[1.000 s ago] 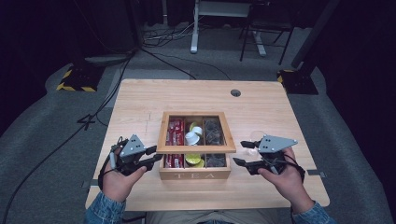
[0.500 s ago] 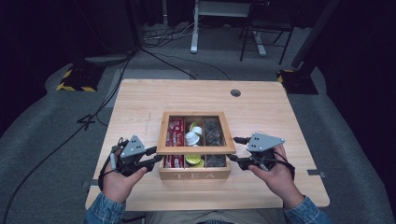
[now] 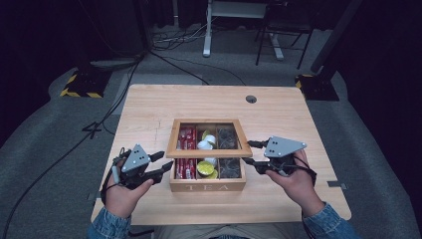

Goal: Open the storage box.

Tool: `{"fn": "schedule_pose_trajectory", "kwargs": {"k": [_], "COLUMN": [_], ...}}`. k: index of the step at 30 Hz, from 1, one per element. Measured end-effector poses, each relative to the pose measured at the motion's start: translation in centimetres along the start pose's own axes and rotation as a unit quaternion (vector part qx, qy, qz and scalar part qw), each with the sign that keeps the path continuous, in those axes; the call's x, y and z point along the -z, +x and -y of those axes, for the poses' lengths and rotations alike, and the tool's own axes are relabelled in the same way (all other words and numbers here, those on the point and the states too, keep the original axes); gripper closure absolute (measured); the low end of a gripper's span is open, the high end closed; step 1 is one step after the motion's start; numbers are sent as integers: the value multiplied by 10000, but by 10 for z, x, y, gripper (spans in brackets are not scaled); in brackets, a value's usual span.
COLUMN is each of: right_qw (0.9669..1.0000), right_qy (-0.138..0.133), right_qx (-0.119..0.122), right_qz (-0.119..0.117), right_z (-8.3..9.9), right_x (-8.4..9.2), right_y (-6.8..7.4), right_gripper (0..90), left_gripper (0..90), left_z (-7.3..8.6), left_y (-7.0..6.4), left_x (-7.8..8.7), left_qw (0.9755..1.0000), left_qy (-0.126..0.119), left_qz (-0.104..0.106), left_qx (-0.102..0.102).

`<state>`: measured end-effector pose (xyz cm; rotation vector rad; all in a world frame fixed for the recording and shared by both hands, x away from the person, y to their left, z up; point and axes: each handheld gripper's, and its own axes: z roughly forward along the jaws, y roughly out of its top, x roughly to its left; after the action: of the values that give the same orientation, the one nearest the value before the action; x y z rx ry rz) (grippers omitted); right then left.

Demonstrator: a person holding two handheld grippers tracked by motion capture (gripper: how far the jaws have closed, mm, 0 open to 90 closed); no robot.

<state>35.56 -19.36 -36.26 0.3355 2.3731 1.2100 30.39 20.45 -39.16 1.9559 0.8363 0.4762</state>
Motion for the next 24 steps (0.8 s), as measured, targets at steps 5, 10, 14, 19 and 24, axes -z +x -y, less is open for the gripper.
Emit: {"fn": "schedule_pose_trajectory", "kwargs": {"k": [5, 10, 14, 19, 24], "right_qw": [9999, 9997, 9995, 9994, 9992], "right_qy": [-148, -204, -226, -303, -383], "right_qx": [74, 146, 196, 173, 74], "right_qz": [26, 3, -71, -35, -18], "right_z": [-15, -28, -35, -46, -53], "right_x": [4, 5, 4, 2, 0], "right_y": [-12, -22, -29, -41, -52], "right_gripper": [512, 559, 580, 595, 596], "left_gripper": [499, 492, 495, 503, 505], "left_z": [2, 3, 3, 3, 3], "left_y": [2, 5, 8, 13, 16], "left_x": [1, 1, 0, -1, -2], "left_qw": [10000, 10000, 9999, 9999, 9999], "left_qy": [25, 23, 4, -20, -38], "left_qz": [-70, -86, -104, -141, -159], "left_qx": [8, 24, 23, 23, 38]}}
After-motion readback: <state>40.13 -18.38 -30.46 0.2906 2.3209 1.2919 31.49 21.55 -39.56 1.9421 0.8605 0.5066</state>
